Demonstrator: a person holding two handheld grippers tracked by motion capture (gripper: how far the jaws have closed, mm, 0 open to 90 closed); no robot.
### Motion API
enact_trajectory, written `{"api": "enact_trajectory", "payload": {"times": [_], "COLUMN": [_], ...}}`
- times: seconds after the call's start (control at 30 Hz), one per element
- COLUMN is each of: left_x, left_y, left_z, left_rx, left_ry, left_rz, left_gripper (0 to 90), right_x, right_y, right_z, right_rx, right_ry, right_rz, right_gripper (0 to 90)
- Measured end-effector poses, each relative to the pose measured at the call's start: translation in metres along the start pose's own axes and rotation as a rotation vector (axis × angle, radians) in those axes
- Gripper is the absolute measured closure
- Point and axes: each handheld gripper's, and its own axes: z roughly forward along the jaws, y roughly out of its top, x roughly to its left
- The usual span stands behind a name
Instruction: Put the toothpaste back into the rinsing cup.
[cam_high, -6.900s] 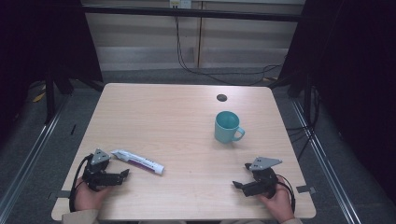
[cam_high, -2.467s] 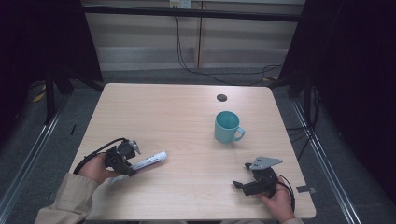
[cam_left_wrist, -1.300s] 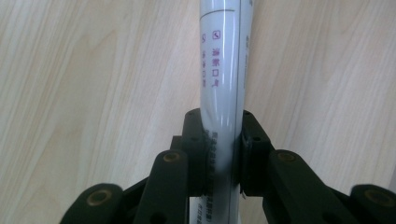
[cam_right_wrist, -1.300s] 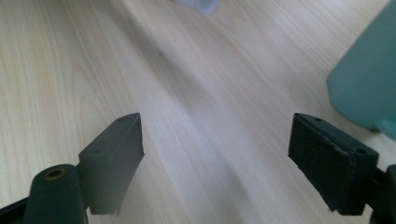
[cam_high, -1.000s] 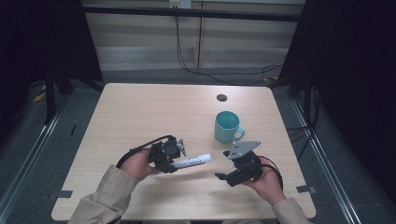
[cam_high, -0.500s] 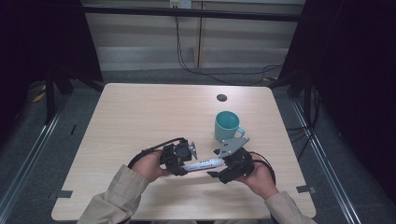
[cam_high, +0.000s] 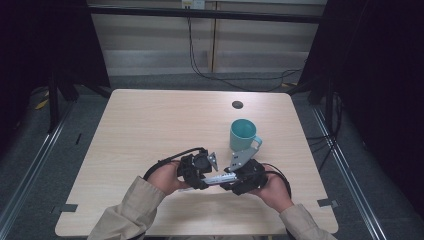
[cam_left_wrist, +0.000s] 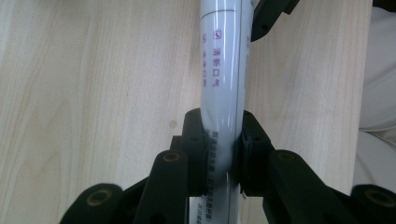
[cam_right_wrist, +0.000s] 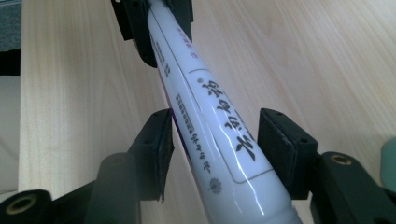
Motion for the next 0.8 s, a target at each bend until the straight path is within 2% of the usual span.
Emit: {"api": "enact_trajectory", "payload": {"times": [0.2,0.37,0.47,0.5,0.53,0.57,0.6,0.63,0.67,0.77,0.8], "left_x": [-0.001,-0.002,-0.002,-0.002,-0.002,-0.002,-0.002,-0.002,-0.001,0.001,0.001], "left_y": [0.004,0.006,0.005,0.005,0.004,0.004,0.003,0.001,-0.001,-0.009,-0.011], "left_z": [0.002,0.002,0.002,0.001,0.000,0.000,0.000,0.000,0.000,-0.002,-0.004], "left_rx": [-0.004,-0.003,-0.041,-0.055,-0.071,-0.080,-0.070,-0.063,-0.057,-0.062,-0.077], "left_ry": [-0.006,-0.010,-0.011,-0.006,-0.004,-0.002,0.007,0.028,0.035,0.061,0.064], "left_rz": [0.018,0.052,0.059,0.053,0.041,0.037,0.046,0.041,0.035,0.031,0.028], "left_gripper": [76.3,74.4,71.6,67.8,67.8,62.9,59.9,59.9,55.6,49.4,49.4], "right_x": [-0.001,0.002,0.004,0.004,0.004,0.006,0.007,0.007,0.007,0.004,0.004], "right_y": [-0.001,-0.002,-0.001,-0.001,-0.001,-0.001,-0.002,-0.002,-0.003,-0.008,-0.008], "right_z": [0.001,-0.002,-0.006,-0.009,-0.009,-0.011,-0.012,-0.012,-0.014,-0.020,-0.020], "right_rx": [0.052,0.075,0.079,0.075,0.075,0.069,0.069,0.069,0.069,0.051,0.051], "right_ry": [0.040,0.092,0.097,0.091,0.091,0.083,0.080,0.080,0.072,0.066,0.066], "right_rz": [0.016,-0.025,-0.033,-0.044,-0.044,-0.041,-0.044,-0.044,-0.044,-0.023,-0.023], "right_gripper": [54.6,67.5,71.2,72.6,72.6,73.7,73.9,73.9,74.1,74.3,74.3]}}
